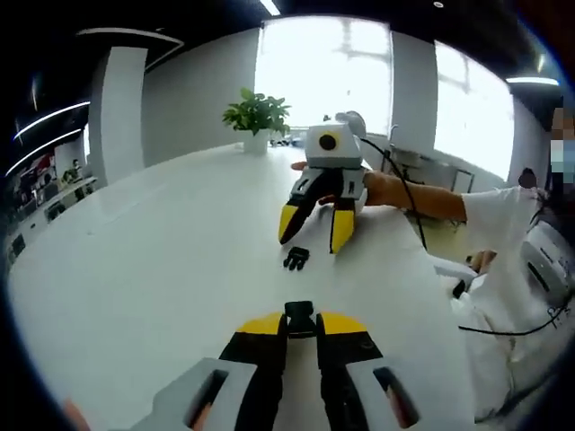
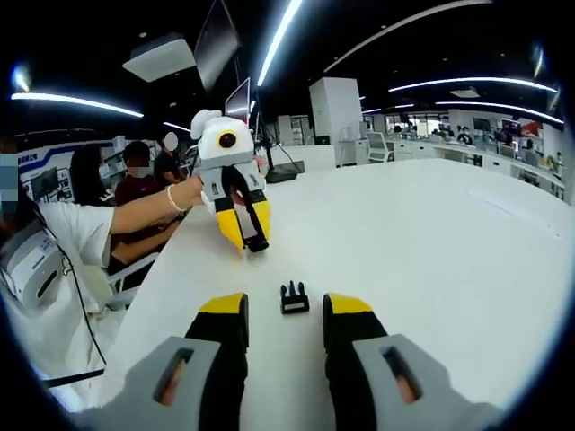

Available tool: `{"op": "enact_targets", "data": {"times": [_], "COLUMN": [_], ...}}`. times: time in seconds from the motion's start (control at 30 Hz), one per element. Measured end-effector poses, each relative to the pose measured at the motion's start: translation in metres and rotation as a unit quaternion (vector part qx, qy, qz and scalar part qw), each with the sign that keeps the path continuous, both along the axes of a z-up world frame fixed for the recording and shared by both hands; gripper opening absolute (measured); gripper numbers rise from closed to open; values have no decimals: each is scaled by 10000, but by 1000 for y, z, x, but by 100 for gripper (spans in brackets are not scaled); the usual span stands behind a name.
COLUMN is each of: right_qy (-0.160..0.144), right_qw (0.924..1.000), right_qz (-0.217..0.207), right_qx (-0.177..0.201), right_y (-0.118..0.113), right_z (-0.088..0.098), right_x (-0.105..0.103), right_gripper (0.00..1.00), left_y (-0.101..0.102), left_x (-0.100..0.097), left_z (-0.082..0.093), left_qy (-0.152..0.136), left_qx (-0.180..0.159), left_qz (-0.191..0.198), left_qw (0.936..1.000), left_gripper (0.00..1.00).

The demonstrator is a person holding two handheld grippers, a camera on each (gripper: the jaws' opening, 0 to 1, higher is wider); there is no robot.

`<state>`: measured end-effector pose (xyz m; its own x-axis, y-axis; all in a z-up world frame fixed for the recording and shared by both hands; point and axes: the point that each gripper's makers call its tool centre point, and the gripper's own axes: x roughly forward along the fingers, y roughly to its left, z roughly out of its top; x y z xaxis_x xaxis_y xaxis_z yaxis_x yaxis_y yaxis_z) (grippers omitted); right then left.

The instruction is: Snap the two parts of the plastic buckle together until the buckle closes and remains connected.

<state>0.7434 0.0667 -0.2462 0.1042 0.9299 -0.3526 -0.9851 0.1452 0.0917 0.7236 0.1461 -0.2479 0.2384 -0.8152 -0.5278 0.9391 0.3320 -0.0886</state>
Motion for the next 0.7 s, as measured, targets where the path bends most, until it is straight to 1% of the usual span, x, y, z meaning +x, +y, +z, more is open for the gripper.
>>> {"op": "enact_targets", "data": {"times": [0.1,0.2,0.33,0.4,0.57,0.7], "right_qy": [-9,-19,2,-7,-138,-230], "right_qw": [10000,10000,9999,9999,9995,9991], "right_qz": [25,22,42,68,128,134], "right_qx": [-33,-85,-138,-153,-270,-332], "right_y": [2,2,2,2,1,-1], "right_z": [-1,-2,-5,-5,-6,-7], "right_x": [0,2,4,4,4,6], "right_gripper": [33,33,32,31,26,23], "left_y": [1,-1,-2,-4,-7,-8], "left_x": [2,2,3,3,9,8], "left_z": [-1,-1,-3,-3,2,1], "left_qy": [-29,0,-17,3,-24,-85], "left_qx": [77,24,44,-28,-176,-151], "left_qz": [-55,-151,-186,-193,-208,-237], "left_qw": [10000,9999,9998,9998,9996,9996], "left_gripper": [12,12,12,12,12,12]}}
